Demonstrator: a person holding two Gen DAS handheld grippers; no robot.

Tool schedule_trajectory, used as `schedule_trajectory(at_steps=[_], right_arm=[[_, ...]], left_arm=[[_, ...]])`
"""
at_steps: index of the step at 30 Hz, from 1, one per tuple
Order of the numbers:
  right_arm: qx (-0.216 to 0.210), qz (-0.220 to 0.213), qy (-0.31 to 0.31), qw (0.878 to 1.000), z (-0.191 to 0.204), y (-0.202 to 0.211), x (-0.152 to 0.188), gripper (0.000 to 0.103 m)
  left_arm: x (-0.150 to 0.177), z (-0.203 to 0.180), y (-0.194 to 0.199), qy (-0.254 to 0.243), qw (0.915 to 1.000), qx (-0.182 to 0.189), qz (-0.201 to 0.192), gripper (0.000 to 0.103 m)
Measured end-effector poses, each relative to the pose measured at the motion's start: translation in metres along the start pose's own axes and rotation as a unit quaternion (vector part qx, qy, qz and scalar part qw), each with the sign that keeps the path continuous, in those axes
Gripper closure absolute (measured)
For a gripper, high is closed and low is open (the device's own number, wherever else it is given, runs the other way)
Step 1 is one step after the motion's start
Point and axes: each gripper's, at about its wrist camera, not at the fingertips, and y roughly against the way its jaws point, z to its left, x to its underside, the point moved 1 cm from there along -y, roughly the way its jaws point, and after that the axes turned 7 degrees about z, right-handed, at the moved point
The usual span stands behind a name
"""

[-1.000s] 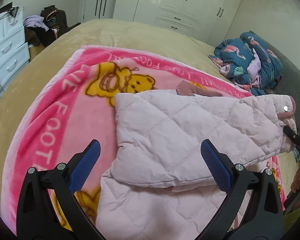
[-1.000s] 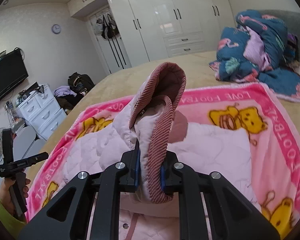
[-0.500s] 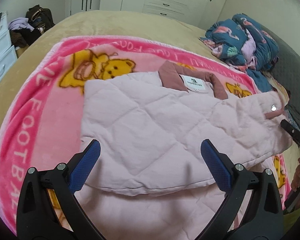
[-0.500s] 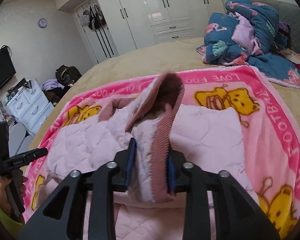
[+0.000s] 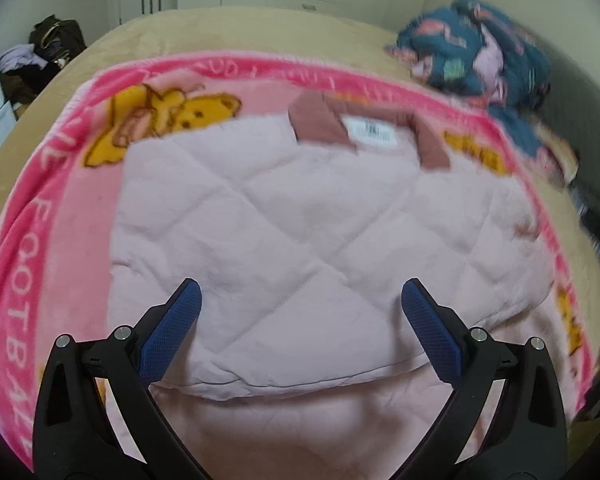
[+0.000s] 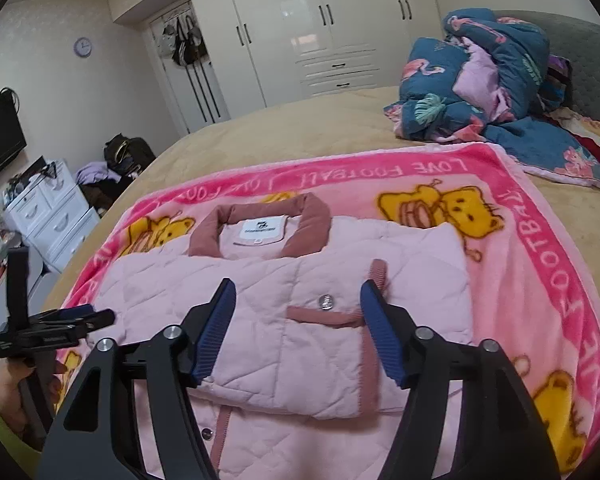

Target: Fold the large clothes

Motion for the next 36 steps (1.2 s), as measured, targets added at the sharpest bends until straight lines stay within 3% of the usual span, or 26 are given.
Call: schedule_trajectory(at_steps=[2, 8, 17, 22, 28, 36], right_arm=[[-0.002, 0.006, 0.01, 1.0, 0.008, -0.004, 0.0, 0.034], [-0.005, 0.03, 0.032, 0.999, 0.026, -0.024, -0.002, 0.031], [0.013, 0.118, 0.062, 0.991, 0.053, -0.092, 0.0, 0.031], [0.058, 0.186, 0.088, 0.977, 0.06, -0.139, 0.018, 0.015], [0.068, 0.179, 0.072, 0.979, 0.056, -0.159, 0.031, 0.009], [0.037, 0.164, 0.044, 0.985, 0.051, -0.131, 0.029, 0.008]], left_arm=[[0.005, -0.002, -0.011, -0.011, 0.9998, -0.012, 0.009, 0.009], [0.017, 0.013, -0.03, 0.005, 0.9998, 0.018, 0.01, 0.008], [0.018, 0.011, -0.031, 0.003, 0.9999, 0.014, 0.006, 0.008], [0.018, 0.011, -0.032, -0.001, 0.9999, 0.011, 0.007, 0.008], [0.017, 0.01, -0.036, -0.003, 0.9999, 0.007, 0.007, 0.008], [0.017, 0.008, -0.029, -0.001, 0.9999, 0.006, 0.011, 0.008]])
